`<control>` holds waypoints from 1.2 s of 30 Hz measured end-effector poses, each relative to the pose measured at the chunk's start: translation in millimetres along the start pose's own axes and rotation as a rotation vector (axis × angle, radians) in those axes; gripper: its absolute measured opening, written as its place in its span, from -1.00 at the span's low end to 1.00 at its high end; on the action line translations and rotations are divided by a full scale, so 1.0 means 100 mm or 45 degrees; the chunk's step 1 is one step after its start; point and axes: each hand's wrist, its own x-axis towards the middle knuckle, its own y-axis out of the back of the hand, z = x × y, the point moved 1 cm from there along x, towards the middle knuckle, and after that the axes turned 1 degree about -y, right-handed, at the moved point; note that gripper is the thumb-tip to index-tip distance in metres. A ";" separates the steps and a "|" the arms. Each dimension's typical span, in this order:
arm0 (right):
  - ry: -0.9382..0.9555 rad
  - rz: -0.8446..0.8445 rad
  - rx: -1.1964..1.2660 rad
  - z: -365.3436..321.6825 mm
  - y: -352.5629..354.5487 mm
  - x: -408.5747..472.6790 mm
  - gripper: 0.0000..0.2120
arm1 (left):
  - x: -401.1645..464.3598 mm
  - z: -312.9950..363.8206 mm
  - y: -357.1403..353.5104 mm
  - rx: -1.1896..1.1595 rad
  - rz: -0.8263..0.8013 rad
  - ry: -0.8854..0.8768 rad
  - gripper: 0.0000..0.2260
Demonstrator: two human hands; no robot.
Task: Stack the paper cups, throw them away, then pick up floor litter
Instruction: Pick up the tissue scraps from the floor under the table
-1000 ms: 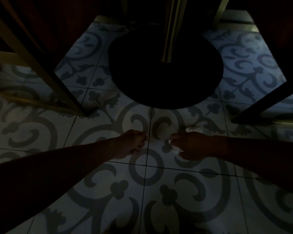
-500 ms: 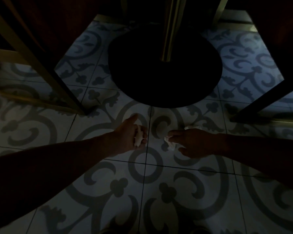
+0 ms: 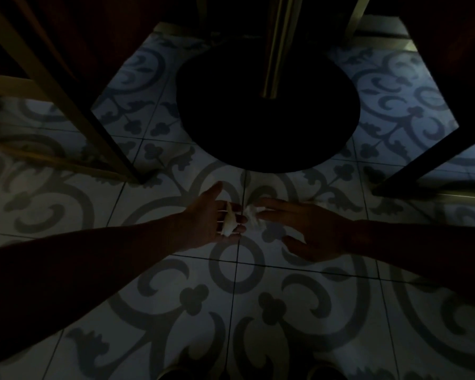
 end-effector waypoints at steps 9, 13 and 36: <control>0.124 0.067 0.213 -0.28 -0.05 0.16 -0.33 | -0.11 -0.03 -0.19 -0.156 -0.084 0.057 -0.39; 0.138 0.060 0.205 -0.27 -0.05 0.17 -0.34 | -0.14 -0.06 -0.25 -0.142 -0.157 0.034 -0.40; 0.201 -0.146 -0.305 0.08 -0.11 0.05 -0.39 | -0.14 -0.07 -0.30 0.175 -0.096 0.010 -0.68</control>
